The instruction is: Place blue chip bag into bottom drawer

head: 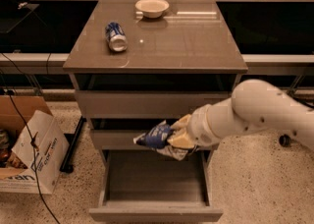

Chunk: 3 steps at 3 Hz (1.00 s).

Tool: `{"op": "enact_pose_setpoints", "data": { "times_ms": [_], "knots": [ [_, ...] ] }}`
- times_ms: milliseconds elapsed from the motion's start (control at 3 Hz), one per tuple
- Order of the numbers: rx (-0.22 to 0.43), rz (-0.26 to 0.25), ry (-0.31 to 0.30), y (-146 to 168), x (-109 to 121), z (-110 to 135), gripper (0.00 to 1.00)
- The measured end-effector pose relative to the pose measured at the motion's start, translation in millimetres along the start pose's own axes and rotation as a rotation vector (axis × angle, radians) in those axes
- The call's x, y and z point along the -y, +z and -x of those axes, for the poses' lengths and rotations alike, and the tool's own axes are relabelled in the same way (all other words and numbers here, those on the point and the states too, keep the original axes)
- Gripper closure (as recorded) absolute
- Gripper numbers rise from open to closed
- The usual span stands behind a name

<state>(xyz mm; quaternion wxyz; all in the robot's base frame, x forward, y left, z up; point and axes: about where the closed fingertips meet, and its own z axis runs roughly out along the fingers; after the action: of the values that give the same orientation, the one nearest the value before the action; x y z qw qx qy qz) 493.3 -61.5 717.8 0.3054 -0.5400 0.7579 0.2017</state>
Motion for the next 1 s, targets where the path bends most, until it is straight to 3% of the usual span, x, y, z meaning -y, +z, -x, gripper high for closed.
{"op": "enact_pose_setpoints", "data": {
  "times_ms": [667, 1000],
  "knots": [
    [0.098, 0.038, 0.100, 84.6, -3.2, -100.1, 1.00],
    [0.138, 0.050, 0.190, 122.6, 4.4, -159.9, 1.00]
  ]
}}
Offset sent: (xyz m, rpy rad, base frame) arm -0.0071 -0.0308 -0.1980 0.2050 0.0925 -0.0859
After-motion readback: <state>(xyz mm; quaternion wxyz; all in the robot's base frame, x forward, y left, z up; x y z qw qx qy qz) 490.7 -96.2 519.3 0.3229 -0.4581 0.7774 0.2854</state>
